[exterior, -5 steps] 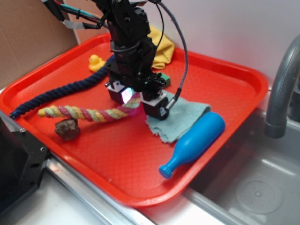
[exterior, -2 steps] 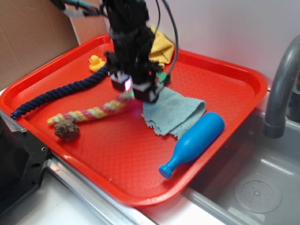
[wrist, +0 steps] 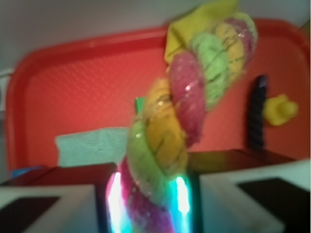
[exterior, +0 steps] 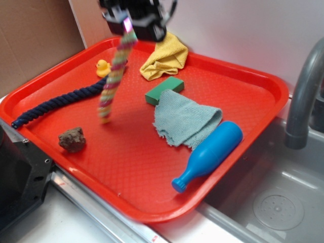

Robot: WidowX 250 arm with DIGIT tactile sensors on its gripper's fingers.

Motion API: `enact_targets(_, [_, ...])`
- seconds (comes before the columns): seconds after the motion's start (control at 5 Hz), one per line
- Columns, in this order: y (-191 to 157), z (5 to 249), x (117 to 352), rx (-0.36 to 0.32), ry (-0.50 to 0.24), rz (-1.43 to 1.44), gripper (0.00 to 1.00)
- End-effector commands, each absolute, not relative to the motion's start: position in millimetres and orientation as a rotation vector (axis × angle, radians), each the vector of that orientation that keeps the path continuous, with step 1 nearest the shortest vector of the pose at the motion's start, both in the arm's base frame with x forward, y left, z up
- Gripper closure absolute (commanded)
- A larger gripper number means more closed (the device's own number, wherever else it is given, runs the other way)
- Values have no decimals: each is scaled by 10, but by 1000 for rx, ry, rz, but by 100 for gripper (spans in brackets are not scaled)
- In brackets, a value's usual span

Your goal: Grab the multicolored rope.

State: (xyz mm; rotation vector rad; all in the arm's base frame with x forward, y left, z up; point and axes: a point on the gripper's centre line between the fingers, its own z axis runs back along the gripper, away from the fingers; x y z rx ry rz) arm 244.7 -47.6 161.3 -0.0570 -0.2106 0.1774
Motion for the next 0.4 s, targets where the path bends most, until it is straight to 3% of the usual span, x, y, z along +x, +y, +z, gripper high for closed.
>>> enact_targets(0.0, [-522, 2248, 2358, -55, -160, 311, 100])
enact_targets(0.2, [-582, 2261, 2249, -61, -106, 322, 100])
